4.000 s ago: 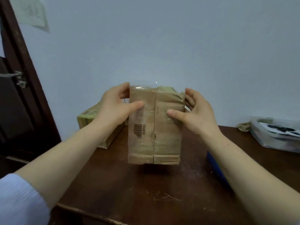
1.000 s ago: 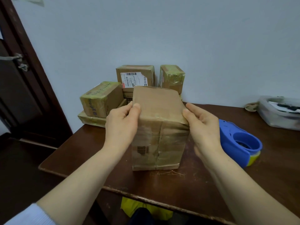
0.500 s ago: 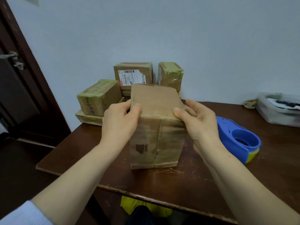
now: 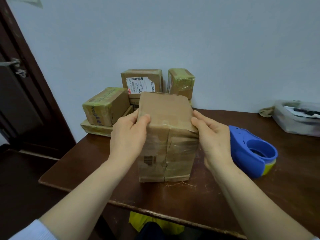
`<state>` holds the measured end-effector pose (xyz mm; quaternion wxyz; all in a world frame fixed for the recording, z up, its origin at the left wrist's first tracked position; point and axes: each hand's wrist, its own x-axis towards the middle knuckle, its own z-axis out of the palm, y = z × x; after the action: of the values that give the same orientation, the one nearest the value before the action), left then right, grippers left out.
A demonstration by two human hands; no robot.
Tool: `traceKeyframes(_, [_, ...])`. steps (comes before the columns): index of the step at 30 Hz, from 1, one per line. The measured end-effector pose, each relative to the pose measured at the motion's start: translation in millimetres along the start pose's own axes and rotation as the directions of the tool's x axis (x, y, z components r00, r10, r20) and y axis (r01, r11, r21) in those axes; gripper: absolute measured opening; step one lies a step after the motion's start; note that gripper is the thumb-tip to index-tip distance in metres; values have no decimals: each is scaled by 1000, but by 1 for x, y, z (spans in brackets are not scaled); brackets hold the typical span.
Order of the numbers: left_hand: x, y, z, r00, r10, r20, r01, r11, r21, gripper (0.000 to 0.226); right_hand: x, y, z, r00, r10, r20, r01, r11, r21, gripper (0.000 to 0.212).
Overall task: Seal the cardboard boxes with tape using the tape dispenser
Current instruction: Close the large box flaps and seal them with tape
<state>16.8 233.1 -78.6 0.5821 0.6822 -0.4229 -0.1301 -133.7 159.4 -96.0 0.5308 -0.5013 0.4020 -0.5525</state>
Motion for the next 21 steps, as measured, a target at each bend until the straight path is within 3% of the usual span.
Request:
traceKeyframes(3, [2,-1,-7,999,-30,-9,31,999,39,60,6,-8,-5,996,87,18,-88,994,67,17])
traceKeyframes(7, [2,-4,-10,1000,-23,2,23,999,-40,41,9,-17,-9,976,182,119,-202,961,189,18])
traceKeyframes(9, [1,-6,-8,1000,-13,5,13,999,-53,31,11,-15,-10,976,170,134,-193,966,175,21])
traceKeyframes(14, [-1,-5,-8,1000,16,21,-15,999,-48,27,17,-10,-13,966,180,188,-215,958,188,16])
traceKeyframes(21, [3,-10,-8,996,80,36,-79,997,-12,39,22,-11,0,974,195,118,-205,975,81,20])
